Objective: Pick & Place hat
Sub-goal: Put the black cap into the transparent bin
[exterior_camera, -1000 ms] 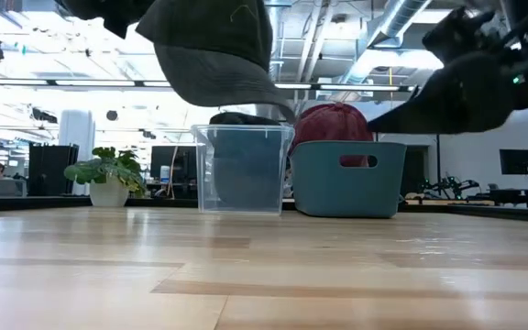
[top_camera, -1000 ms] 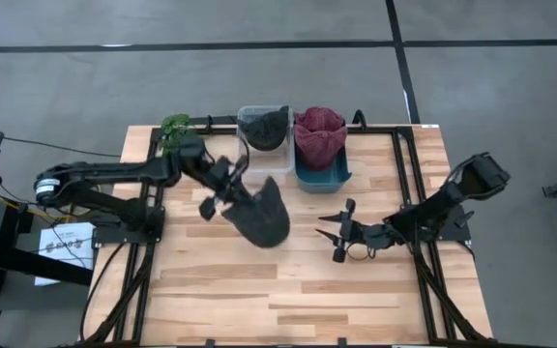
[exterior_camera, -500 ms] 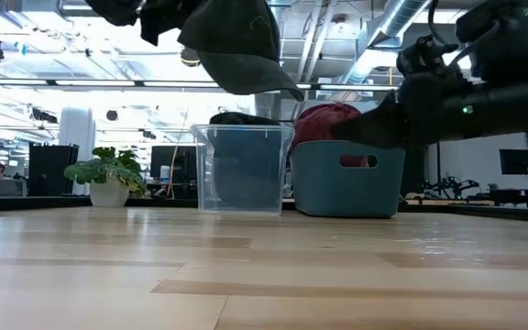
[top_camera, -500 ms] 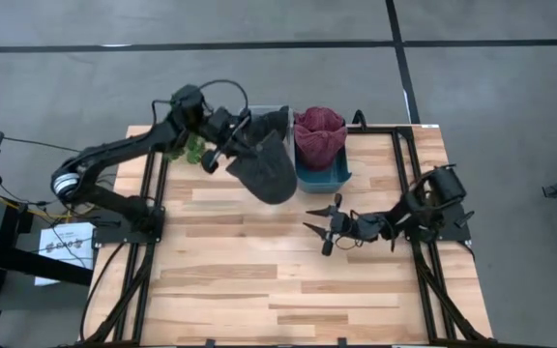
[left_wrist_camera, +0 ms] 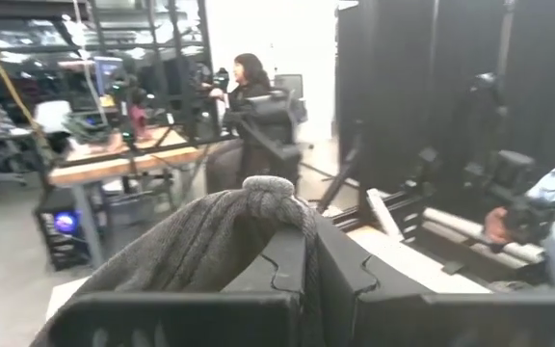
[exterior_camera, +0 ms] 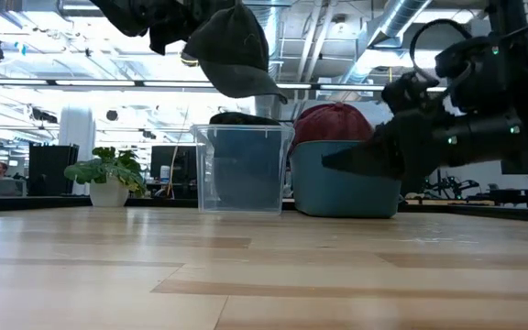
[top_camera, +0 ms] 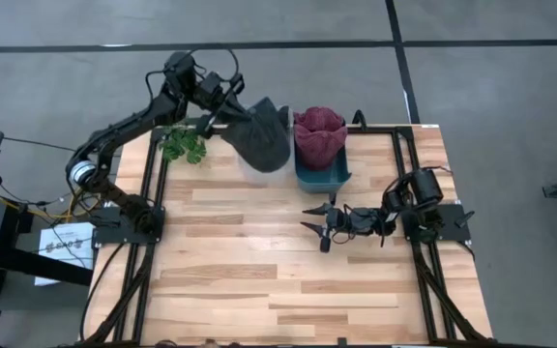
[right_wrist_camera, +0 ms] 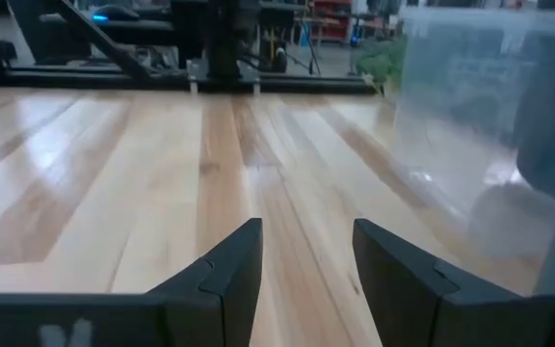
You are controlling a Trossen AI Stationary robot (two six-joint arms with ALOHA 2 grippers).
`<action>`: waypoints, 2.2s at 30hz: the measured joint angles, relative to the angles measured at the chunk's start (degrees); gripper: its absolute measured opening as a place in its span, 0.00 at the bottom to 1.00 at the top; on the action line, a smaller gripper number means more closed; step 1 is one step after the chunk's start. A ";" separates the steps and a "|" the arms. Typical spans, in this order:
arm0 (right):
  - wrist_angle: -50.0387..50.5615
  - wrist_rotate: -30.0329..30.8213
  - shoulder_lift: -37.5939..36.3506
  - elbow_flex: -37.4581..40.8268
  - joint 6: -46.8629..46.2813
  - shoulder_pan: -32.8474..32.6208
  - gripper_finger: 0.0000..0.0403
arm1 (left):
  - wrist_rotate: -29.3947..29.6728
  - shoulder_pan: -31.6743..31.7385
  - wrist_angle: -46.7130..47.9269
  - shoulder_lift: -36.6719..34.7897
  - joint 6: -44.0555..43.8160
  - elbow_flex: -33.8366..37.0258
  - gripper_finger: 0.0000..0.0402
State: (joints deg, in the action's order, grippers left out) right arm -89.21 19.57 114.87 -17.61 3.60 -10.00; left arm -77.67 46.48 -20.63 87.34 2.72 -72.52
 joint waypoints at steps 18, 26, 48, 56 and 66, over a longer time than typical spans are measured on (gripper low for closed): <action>0.44 -0.30 0.68 -1.84 -0.62 1.10 0.39 | -1.70 4.22 0.06 8.67 7.47 -0.67 0.02; 0.46 -0.35 0.65 -1.84 -0.62 1.02 0.38 | 0.56 7.62 0.07 7.48 7.49 -0.65 0.02; 0.44 -0.26 0.63 -1.84 -0.59 1.02 0.39 | 8.67 2.17 18.26 7.47 15.08 -0.60 0.02; 0.46 -0.25 0.63 -1.84 -0.62 1.02 0.38 | 31.30 -1.14 37.27 2.21 29.42 -0.62 0.02; 0.46 -0.26 0.63 -1.84 -0.62 1.13 0.39 | 40.61 -9.54 42.72 -4.02 43.38 -0.60 0.02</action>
State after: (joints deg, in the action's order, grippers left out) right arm -88.75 19.31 115.50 -19.44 2.98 -8.86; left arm -37.06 36.95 22.09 83.32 46.10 -73.12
